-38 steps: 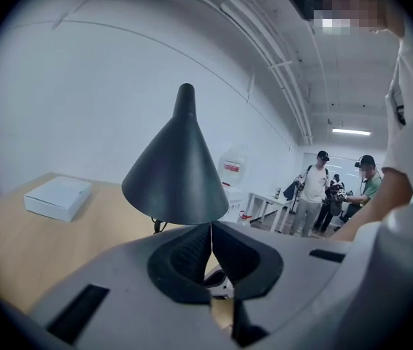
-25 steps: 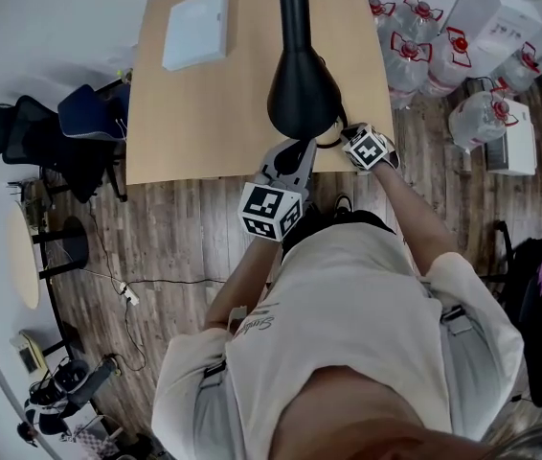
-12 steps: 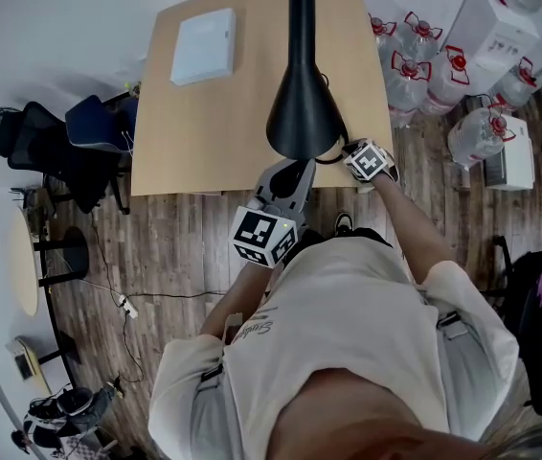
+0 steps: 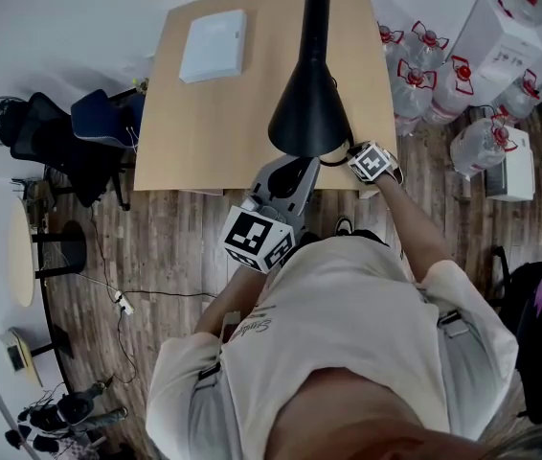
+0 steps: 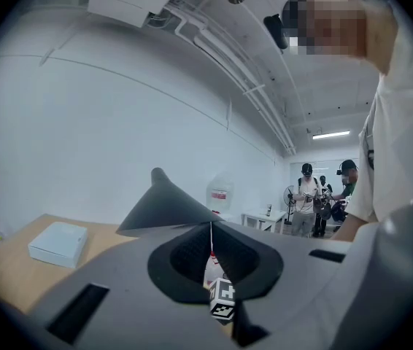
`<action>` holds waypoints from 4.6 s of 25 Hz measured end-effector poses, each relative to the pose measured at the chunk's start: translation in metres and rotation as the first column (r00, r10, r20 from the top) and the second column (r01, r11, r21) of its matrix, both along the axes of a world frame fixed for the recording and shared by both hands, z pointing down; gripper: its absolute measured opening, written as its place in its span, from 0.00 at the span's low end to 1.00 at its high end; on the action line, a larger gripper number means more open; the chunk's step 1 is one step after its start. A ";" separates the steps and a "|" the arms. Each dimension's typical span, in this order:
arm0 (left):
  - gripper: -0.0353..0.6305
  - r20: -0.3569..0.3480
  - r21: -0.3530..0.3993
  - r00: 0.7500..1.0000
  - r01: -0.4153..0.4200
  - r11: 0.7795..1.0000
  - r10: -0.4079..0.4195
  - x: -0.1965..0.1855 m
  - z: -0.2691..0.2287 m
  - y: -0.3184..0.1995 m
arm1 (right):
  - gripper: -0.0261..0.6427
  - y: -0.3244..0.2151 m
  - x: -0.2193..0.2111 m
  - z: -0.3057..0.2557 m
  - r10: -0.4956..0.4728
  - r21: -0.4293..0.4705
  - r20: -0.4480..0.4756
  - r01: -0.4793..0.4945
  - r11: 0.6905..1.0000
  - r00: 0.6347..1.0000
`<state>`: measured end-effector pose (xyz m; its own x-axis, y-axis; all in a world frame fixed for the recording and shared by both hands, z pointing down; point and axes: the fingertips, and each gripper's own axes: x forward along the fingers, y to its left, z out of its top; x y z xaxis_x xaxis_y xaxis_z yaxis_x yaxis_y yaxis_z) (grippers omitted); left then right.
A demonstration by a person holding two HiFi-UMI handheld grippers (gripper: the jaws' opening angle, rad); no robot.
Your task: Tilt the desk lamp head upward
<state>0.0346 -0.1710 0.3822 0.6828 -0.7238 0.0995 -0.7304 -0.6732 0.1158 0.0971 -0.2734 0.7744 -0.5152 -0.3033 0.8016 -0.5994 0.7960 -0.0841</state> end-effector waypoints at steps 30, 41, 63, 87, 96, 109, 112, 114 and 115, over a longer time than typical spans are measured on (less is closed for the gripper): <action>0.08 -0.107 0.090 0.993 -0.031 0.995 0.040 -0.008 -0.107 -0.022 | 0.03 0.000 -0.002 0.004 -0.016 -0.014 -0.048 0.016 1.000 0.999; 0.08 -0.084 0.123 0.995 -0.041 0.992 0.052 -0.004 -0.141 -0.036 | 0.03 0.002 -0.001 0.005 -0.019 -0.030 -0.095 0.017 0.999 0.995; 0.08 -0.089 0.116 0.989 -0.106 0.988 0.117 -0.013 -0.148 -0.036 | 0.03 -0.001 -0.004 0.005 0.057 -0.057 -0.091 -0.062 0.996 0.994; 0.08 0.043 -0.008 0.983 -0.178 0.984 0.178 -0.011 -0.021 0.041 | 0.03 0.112 0.001 -0.159 0.095 0.147 0.188 -0.123 0.982 0.978; 0.08 0.045 -0.103 0.998 -0.026 0.994 0.031 -0.002 0.013 0.061 | 0.03 0.146 0.012 -0.289 -0.050 0.419 0.343 -0.106 0.902 0.938; 0.08 0.037 -0.065 0.996 0.087 0.994 -0.084 -0.017 0.001 0.082 | 0.03 0.172 0.015 -0.383 -0.134 0.602 0.468 -0.204 0.772 0.874; 0.08 0.045 -0.058 0.996 0.073 0.996 -0.071 -0.020 0.000 0.086 | 0.03 0.176 0.011 -0.397 -0.148 0.639 0.483 -0.232 0.733 0.863; 0.08 0.040 -0.051 0.998 0.056 0.997 -0.054 -0.020 -0.002 0.090 | 0.03 0.180 0.009 -0.407 -0.148 0.654 0.498 -0.257 0.712 0.855; 0.08 0.035 -0.043 0.998 0.048 0.998 -0.047 -0.020 -0.004 0.091 | 0.03 0.182 0.008 -0.411 -0.149 0.663 0.502 -0.268 0.699 0.852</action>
<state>0.0144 -0.0798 0.3787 0.6433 -0.7499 0.1545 -0.7656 -0.6323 0.1184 0.1051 -0.0917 0.3629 -0.7179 -0.6960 -0.0145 -0.6865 0.7044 0.1806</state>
